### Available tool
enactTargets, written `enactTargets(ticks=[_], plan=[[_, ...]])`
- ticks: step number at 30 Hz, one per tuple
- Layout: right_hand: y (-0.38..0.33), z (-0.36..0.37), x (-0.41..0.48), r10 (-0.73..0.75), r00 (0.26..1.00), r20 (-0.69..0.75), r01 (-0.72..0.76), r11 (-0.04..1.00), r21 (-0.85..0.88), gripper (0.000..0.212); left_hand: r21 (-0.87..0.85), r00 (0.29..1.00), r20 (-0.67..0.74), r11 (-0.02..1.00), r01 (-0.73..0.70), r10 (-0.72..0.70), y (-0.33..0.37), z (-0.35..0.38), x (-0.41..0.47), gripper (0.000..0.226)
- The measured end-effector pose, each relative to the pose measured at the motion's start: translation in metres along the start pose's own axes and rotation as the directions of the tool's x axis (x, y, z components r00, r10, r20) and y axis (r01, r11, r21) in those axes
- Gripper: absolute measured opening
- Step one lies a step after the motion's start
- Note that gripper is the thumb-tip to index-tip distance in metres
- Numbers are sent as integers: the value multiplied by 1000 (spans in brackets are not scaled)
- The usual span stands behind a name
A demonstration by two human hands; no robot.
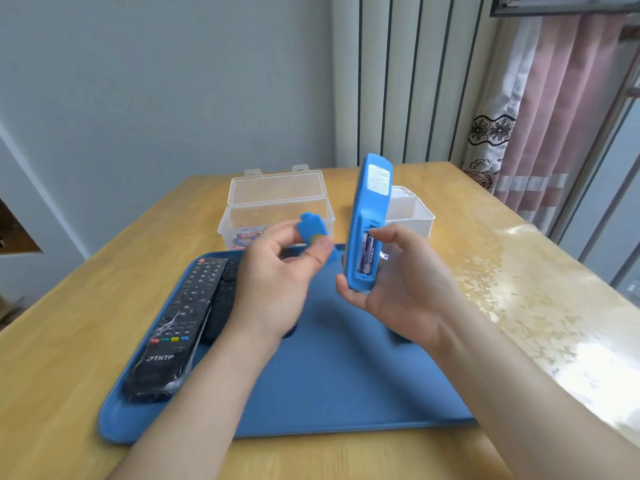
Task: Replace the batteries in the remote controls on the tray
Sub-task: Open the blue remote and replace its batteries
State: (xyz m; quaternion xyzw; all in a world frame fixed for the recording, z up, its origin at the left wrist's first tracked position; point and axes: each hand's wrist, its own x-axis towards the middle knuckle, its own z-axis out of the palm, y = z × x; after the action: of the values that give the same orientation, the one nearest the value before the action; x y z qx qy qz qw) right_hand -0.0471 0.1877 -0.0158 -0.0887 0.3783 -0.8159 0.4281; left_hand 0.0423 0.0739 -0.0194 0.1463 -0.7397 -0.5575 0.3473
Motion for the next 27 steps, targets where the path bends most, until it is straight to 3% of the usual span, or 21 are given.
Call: enactTargets(ticks=[2, 5, 8, 10, 11, 13, 15, 16, 18, 20, 22, 27], plan=[[-2, -3, 3, -63, 993, -96, 58, 997, -50, 14, -48, 994, 89, 996, 72, -67, 10, -11, 2, 5], [-6, -4, 4, -131, 984, -118, 114, 983, -143, 18, 86, 929, 346, 991, 106, -129, 20, -21, -1, 8], [-10, -6, 4, -153, 982, -110, 131, 974, -186, 22, 291, 745, 605, 949, 122, -282, 21, -25, -4, 7], [-9, -7, 4, -153, 981, -117, 128, 973, -194, 23, 436, 638, 679, 899, 50, -364, 16, -22, -6, 10], [-9, -6, 5, -152, 981, -119, 127, 972, -198, 24, 484, 650, 664, 875, 4, -370, 13, -20, -7, 11], [-8, -5, 4, -156, 980, -120, 127, 967, -221, 26, 506, 786, 556, 860, -61, -271, 7, -15, -5, 12], [-6, -3, 4, -174, 978, -117, 136, 950, -281, 28, 409, 937, 348, 905, -120, -32, 3, -10, -4, 9], [-5, -3, 4, -182, 977, -109, 137, 933, -332, 29, 365, 968, 223, 911, -191, 114, 2, -8, -4, 9], [-1, -2, 4, -203, 976, -74, 150, 882, -446, 32, 434, 923, 96, 819, -375, 372, 3, -1, -6, 12], [4, -1, 3, -229, 973, -9, 188, 819, -543, 34, 545, 846, 139, 674, -499, 515, 2, 5, -10, 12], [9, 1, 3, -243, 969, 39, 222, 793, -568, 36, 576, 820, 197, 613, -541, 538, 0, 9, -11, 17], [16, 3, 4, -259, 964, 59, 242, 764, -598, 40, 599, 840, 161, 625, -501, 519, -2, 11, -13, 29]])
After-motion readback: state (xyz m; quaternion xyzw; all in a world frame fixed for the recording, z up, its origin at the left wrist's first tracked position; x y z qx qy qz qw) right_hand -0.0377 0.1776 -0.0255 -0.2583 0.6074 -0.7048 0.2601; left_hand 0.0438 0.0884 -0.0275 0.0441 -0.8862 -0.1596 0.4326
